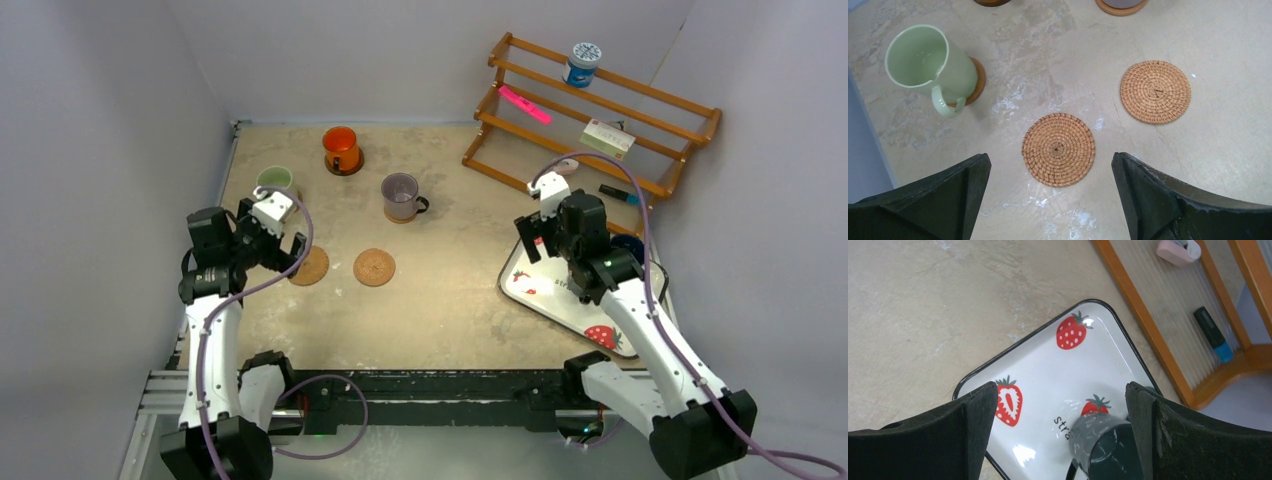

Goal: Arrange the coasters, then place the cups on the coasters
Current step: Pick up the cup from the tray.

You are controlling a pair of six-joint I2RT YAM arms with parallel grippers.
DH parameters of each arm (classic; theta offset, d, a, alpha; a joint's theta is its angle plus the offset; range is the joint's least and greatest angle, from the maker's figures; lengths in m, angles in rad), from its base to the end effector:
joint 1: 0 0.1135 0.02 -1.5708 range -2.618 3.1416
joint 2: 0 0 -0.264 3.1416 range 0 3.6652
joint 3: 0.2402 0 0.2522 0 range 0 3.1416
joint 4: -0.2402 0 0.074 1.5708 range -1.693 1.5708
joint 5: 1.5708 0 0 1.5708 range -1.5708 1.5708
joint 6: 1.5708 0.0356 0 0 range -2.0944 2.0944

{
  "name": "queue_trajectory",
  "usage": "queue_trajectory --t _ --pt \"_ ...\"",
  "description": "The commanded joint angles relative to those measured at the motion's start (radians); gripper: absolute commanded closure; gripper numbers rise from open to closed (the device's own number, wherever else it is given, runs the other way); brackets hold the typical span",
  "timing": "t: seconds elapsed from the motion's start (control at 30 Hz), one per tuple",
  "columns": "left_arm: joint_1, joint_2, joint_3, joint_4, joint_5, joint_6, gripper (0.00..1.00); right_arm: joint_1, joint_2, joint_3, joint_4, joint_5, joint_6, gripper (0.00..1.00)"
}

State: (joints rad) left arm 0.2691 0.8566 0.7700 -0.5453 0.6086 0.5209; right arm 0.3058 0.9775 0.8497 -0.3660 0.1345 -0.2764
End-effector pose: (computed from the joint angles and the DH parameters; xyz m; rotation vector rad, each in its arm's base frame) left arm 0.1785 0.0281 0.2906 0.5833 1.9992 -0.1947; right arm 0.2105 0.0614 0.3089 -0.5119 1.9974 -0.1207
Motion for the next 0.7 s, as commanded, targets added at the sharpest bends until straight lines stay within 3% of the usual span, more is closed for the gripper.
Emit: queue_trajectory --t 0.0,0.23,0.67 --pt "0.005 -0.022 -0.001 -0.049 0.098 0.067 0.0 -0.032 -0.062 -0.049 0.038 0.116 0.072 0.01" --pt "0.005 -0.108 -0.021 -0.061 0.132 0.094 0.0 -0.083 -0.013 -0.083 0.036 0.155 0.066 0.01" --pt "0.008 -0.115 -0.023 -0.062 0.137 0.097 0.0 -0.138 0.1 -0.116 0.019 0.128 0.036 0.01"
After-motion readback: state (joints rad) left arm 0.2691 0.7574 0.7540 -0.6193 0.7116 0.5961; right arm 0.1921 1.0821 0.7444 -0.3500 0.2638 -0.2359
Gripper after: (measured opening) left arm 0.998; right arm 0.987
